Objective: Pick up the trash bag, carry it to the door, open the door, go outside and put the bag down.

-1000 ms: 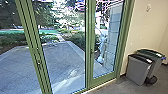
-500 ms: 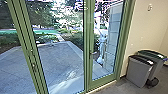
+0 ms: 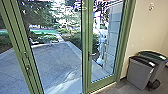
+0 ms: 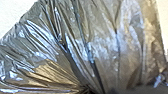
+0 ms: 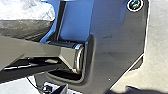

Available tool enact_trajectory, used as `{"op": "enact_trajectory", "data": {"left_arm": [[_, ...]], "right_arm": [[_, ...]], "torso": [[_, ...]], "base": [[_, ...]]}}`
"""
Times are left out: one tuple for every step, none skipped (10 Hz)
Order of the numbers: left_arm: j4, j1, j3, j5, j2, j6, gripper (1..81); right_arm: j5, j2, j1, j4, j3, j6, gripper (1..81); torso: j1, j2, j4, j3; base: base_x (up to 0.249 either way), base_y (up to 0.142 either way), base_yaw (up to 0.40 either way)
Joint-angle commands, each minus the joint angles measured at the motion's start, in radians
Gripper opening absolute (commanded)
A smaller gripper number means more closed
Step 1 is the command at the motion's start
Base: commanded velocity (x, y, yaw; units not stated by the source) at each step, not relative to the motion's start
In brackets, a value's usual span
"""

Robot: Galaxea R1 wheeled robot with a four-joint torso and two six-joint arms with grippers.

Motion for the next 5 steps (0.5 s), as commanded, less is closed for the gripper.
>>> {"op": "enact_trajectory", "data": {"left_arm": [[0.007,-0.051,0.003,0.068,0.006,0.008,1.0],[0.007,-0.051,0.003,0.068,0.006,0.008,1.0],[0.007,-0.051,0.005,0.068,0.005,0.008,1.0],[0.007,-0.051,0.003,0.068,0.006,0.008,1.0],[0.007,-0.049,0.005,0.068,0.008,0.008,1.0]], "right_arm": [[-0.072,0.005,0.046,-0.004,0.000,-0.002,81.1],[-0.072,0.005,0.048,-0.004,0.000,-0.002,81.1],[-0.072,0.007,0.048,-0.004,0.000,-0.002,81.1],[-0.072,0.007,0.049,-0.006,0.000,-0.002,81.1],[-0.072,0.007,0.051,-0.006,0.000,-0.002,81.1]], "torso": [[0.000,0.000,0.000,0.000],[0.000,0.000,0.000,0.000],[0.000,0.000,0.000,0.000],[0.000,0.000,0.000,0.000],[0.000,0.000,0.000,0.000]], "base": [[0.135,-0.062,0.000],[0.135,-0.062,0.000],[0.135,-0.062,0.000],[0.135,-0.062,0.000],[0.135,-0.062,0.000]]}}
